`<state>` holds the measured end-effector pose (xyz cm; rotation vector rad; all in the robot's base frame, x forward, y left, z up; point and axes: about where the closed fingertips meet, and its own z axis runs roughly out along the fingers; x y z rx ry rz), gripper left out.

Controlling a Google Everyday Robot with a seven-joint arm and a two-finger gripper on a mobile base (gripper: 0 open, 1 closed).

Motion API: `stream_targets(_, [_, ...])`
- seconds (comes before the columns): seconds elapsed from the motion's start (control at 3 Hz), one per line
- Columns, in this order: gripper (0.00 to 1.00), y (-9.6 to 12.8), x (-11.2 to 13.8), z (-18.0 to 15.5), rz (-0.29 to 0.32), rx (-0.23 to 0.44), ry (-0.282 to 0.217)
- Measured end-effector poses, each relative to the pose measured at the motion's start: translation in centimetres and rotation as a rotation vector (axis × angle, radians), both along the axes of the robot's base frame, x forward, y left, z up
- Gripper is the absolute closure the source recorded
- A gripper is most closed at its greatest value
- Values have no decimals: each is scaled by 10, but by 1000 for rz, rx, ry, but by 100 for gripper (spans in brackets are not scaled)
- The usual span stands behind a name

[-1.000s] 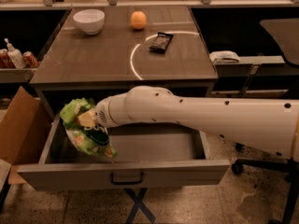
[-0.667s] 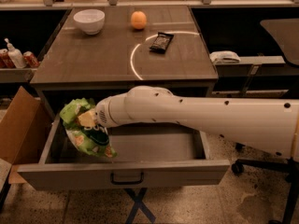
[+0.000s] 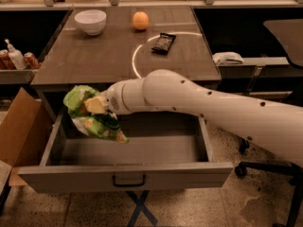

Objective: Pick green rice chip bag from top drawer and place on counter

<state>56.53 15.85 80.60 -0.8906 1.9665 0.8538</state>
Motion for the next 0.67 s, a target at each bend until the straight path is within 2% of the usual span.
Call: stream_targets(0.67, [100, -64, 54, 119, -95, -14, -207])
